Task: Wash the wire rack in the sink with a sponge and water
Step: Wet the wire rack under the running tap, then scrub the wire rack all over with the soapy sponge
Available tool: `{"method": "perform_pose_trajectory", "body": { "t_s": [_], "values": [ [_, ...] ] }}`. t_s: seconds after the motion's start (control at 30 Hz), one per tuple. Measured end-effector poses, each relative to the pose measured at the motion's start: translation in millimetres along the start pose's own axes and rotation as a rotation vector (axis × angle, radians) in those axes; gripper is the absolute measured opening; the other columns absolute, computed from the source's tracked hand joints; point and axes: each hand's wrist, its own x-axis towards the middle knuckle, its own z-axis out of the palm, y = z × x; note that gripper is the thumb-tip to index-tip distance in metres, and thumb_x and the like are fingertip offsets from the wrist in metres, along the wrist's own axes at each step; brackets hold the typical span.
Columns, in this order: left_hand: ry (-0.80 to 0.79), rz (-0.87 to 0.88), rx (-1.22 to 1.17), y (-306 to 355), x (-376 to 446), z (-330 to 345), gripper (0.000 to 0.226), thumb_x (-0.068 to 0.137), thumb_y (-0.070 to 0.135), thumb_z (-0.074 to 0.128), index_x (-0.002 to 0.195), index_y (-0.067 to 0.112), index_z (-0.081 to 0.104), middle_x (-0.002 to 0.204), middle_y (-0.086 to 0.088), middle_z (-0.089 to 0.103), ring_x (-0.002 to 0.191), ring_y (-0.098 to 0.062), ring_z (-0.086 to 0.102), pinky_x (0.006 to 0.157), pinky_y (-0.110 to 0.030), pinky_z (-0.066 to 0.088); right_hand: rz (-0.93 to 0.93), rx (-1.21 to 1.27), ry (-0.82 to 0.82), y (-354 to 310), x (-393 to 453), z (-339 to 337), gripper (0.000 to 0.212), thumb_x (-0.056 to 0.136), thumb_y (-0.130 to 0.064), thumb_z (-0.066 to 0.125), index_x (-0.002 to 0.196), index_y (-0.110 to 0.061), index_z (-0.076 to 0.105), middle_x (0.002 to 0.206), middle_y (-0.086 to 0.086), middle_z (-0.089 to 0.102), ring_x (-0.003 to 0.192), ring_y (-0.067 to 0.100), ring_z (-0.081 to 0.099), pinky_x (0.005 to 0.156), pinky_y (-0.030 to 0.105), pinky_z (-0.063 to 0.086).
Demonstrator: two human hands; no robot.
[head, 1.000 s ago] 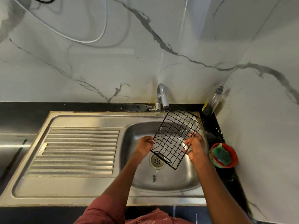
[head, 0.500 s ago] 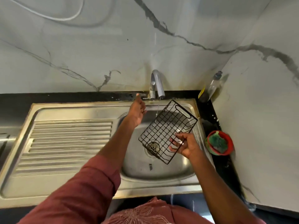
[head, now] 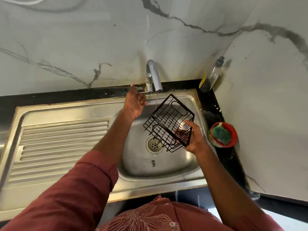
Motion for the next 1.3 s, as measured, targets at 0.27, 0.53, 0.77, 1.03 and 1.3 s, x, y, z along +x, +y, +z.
{"method": "perform_pose_trajectory", "body": {
  "t_s": [0.27, 0.53, 0.77, 1.03, 1.3],
  "values": [
    [0.012, 0.067, -0.013, -2.4, -8.9, 11.5, 0.079, 0.102, 0.061, 0.043, 0.157, 0.005, 0.037, 0.154, -0.017, 0.049, 0.140, -0.028, 0.050, 0.122, -0.042, 0.035, -0.018, -0.011, -0.022, 5.5, 9.1, -7.6, 0.057, 0.075, -0.043, 0.082, 0.110, -0.001, 0.066, 0.087, 0.015, 0.071, 0.085, 0.035, 0.071, 0.098, 0.052, 0.054],
    [-0.175, 0.104, 0.441, -1.1, -7.8, 18.7, 0.100, 0.093, 0.083, 0.006, 0.164, 0.014, 0.021, 0.169, -0.009, 0.027, 0.157, -0.026, 0.023, 0.128, -0.048, 0.013, 0.028, -0.167, -0.006, 10.7, 14.7, -13.2, 0.063, 0.072, -0.054, 0.081, 0.108, -0.004, 0.065, 0.101, 0.016, 0.073, 0.096, 0.037, 0.074, 0.093, 0.046, 0.058],
    [-0.049, 0.125, 0.787, -13.9, -35.4, 9.3, 0.084, 0.089, 0.082, 0.039, 0.150, 0.025, 0.049, 0.159, -0.015, 0.044, 0.146, -0.038, 0.040, 0.120, -0.060, 0.031, -0.054, -0.378, 0.063, 7.3, 8.6, -2.0, 0.051, 0.078, -0.050, 0.075, 0.114, -0.014, 0.066, 0.109, 0.009, 0.071, 0.087, 0.030, 0.077, 0.073, 0.039, 0.053],
    [0.136, 0.086, 0.940, -101.6, -92.8, -27.3, 0.029, 0.104, 0.030, 0.060, 0.129, 0.014, 0.061, 0.126, -0.014, 0.068, 0.115, -0.028, 0.062, 0.104, -0.039, 0.047, -0.244, -0.636, 0.146, 21.9, -16.1, 3.3, 0.072, 0.066, -0.043, 0.085, 0.125, -0.014, 0.056, 0.129, 0.009, 0.057, 0.104, 0.027, 0.063, 0.063, 0.049, 0.063],
    [0.140, 0.009, 0.551, -97.6, -127.3, 1.1, 0.053, 0.107, 0.052, 0.045, 0.128, 0.008, 0.064, 0.126, -0.012, 0.069, 0.112, -0.027, 0.063, 0.097, -0.043, 0.050, -0.642, -1.210, 0.322, 38.6, -44.4, 2.4, 0.110, 0.065, -0.059, 0.085, 0.147, -0.013, 0.027, 0.147, 0.009, 0.045, 0.123, 0.033, 0.056, 0.099, 0.048, 0.051]
  ]
}}
